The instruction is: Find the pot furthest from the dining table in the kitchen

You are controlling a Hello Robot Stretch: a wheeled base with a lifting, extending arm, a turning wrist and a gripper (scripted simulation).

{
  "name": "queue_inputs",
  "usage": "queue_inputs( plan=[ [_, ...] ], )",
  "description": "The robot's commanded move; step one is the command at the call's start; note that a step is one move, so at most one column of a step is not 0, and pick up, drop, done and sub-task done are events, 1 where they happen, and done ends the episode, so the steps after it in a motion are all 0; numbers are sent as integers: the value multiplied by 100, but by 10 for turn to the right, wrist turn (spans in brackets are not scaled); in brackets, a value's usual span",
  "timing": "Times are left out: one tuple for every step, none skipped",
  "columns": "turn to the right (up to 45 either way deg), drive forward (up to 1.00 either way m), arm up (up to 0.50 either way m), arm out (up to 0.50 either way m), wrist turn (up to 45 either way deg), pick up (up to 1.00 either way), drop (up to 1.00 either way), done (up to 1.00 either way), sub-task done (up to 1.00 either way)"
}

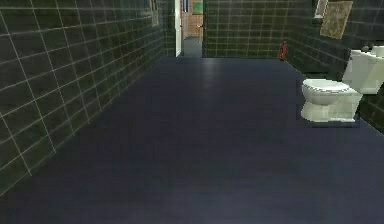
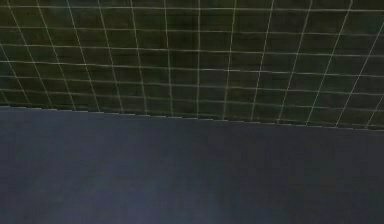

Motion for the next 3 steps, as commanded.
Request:
queue_inputs(
  plan=[
    [0,100,0,0,0,0,0,0,0],
    [0,100,0,0,0,0,0,0,0],
    [0,100,0,0,0,0,0,0,0]
  ],
)
